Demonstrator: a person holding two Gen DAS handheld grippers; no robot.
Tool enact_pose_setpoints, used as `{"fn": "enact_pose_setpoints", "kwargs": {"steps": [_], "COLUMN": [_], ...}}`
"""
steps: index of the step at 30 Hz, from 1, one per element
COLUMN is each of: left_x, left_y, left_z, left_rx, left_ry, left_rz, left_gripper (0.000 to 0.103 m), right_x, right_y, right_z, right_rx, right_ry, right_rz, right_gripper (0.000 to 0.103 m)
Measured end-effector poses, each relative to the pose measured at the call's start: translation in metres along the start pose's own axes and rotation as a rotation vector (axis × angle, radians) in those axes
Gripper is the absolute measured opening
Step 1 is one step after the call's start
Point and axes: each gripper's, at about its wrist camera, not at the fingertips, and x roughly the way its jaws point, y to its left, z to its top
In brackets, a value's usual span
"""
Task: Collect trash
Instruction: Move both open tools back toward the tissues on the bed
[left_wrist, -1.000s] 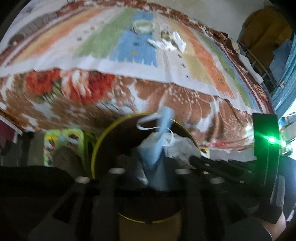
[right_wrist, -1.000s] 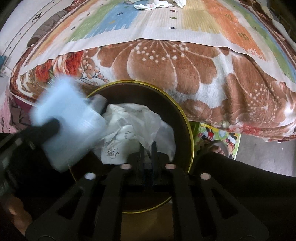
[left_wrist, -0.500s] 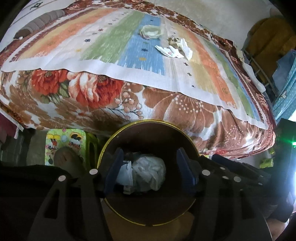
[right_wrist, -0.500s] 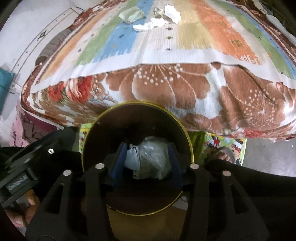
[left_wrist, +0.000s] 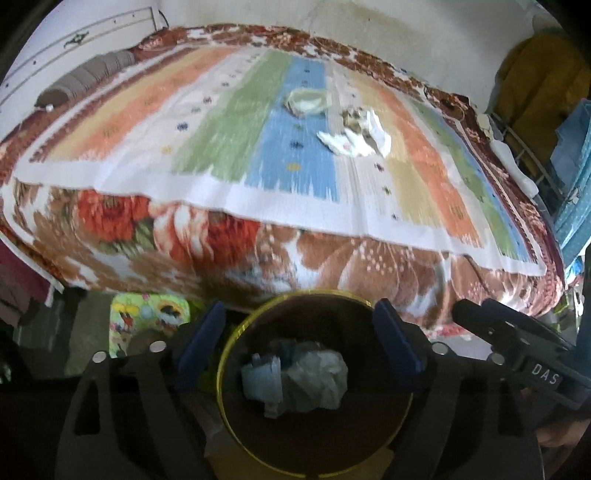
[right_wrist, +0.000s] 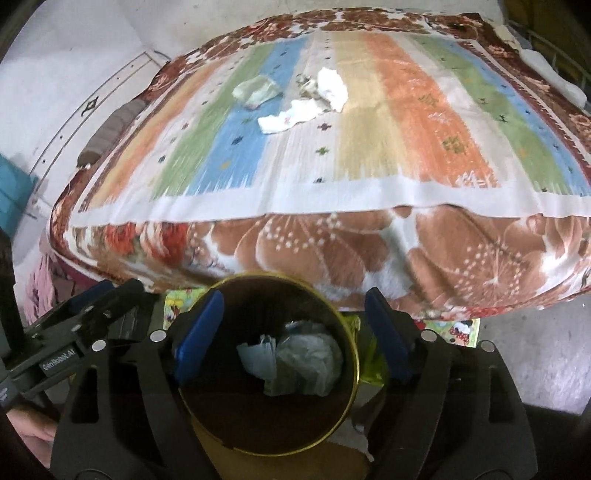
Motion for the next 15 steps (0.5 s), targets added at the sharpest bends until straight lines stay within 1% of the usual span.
{"fn": "enact_pose_setpoints", "kwargs": {"steps": [3,5,6,7,10,13,15], "left_x": [0.0,0.0,0.0,0.0,0.004,0.011,0.016], "left_y": [0.002,0.005,0.008,0.01,0.013,0.008,0.002], "left_z": [0.013,0.024,0.031,0.034,0.047,0.057,0.066], "left_rx": [-0.009,-0.018,-0.028,-0.036,-0.048,-0.002,0.049], "left_ry": [-0.001,-0.007,-0.005,-0.006,-0.003,0.009,0.014], "left_rz": [-0.008,-0.026,-0.046,-0.049,-0.031,-0.011,0.004], "left_gripper": [0.091,0.097,0.097,0.097,0.097,0.097,0.097], "right_x": [-0.001,-0.002,-0.002,-0.003,-0.006,-0.006,-0.006], "right_y": [-0.005,-0.007,-0.007,-0.007,-0.007,-0.004,-0.003], "right_z": [0.01,0.016,0.02,0.023,0.037,0.05,0.057], "right_rx": [0.003,-0.002,-0.005,-0.006,-0.024,-0.052,-0.066], "right_ry": [-0.006,-0.015,-0.023,-0.029,-0.058,-0.075,-0.083], "right_rz": [-0.007,-0.015,-0.015,-0.015,-0.014,-0.016,-0.022], "right_gripper": [0.082,0.086,0.089,0.092,0.094,0.094,0.094]}}
